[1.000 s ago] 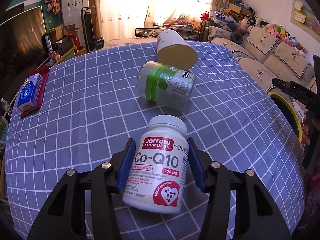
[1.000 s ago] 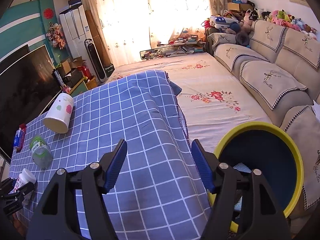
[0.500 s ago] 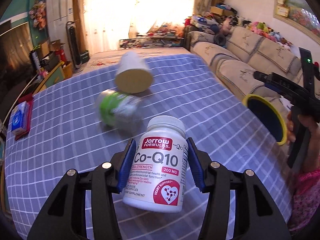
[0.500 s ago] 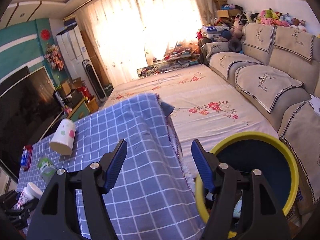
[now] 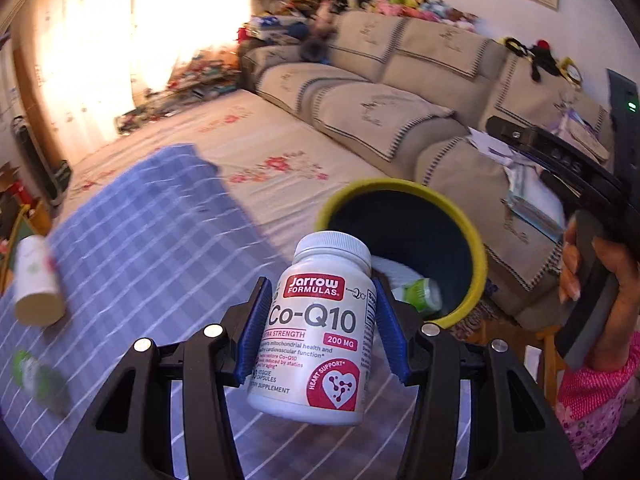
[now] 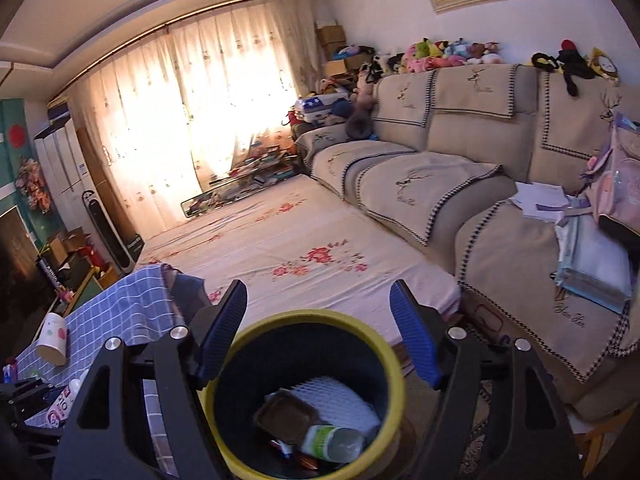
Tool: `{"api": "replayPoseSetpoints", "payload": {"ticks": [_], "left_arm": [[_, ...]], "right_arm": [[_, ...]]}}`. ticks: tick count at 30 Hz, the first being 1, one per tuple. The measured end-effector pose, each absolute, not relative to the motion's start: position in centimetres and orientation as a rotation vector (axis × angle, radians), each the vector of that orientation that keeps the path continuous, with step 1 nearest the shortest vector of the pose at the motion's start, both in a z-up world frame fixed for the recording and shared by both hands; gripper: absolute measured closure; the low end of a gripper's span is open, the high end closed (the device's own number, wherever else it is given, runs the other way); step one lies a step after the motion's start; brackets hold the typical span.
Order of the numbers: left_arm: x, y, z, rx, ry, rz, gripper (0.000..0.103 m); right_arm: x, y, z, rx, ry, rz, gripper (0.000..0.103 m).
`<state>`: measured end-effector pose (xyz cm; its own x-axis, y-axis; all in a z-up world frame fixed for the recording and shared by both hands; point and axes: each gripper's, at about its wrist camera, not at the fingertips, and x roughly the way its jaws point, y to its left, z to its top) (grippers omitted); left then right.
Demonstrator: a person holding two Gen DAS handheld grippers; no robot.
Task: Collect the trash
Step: 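Carry the supplement bottle over the bin and open the left gripper, then grasp the white paper cup by its rim with the right gripper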
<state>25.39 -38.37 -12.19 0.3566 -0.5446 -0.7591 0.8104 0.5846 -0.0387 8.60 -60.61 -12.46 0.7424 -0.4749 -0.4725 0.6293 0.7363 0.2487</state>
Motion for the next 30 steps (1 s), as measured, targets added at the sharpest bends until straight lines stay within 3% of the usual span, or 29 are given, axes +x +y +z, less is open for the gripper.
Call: {"api": "replayPoseSetpoints", "payload": {"ticks": [12, 15, 16, 22, 30], "left_arm": [[27.6, -50.7, -17.4, 0.446, 0.931, -0.929, 0.051], [28.1, -51.5, -18.4, 0.45, 0.947, -0.895, 0.031], [28.2, -51.5, -18.4, 0.44, 0.945, -0.888, 0.03], [28.4, -45.8, -15.6, 0.317, 0.875, -0.85, 0.021], [28.7, -28.9, -11.1, 0.08, 0.734, -0.669, 0.015]], "right_arm": [[3.8, -65.6, -16.4, 0.498, 0.455, -0.723, 0.032], [4.4, -65.2, -16.5, 0.49, 0.463, -0.707, 0.032], [4.6, -65.0, -16.5, 0.486, 0.466, -0.697, 0.032], [6.0, -63.4, -16.3, 0.468, 0.481, -0.657, 0.031], [10.2, -58.8, -15.1, 0.408, 0.509, -0.542, 0.031]]}}
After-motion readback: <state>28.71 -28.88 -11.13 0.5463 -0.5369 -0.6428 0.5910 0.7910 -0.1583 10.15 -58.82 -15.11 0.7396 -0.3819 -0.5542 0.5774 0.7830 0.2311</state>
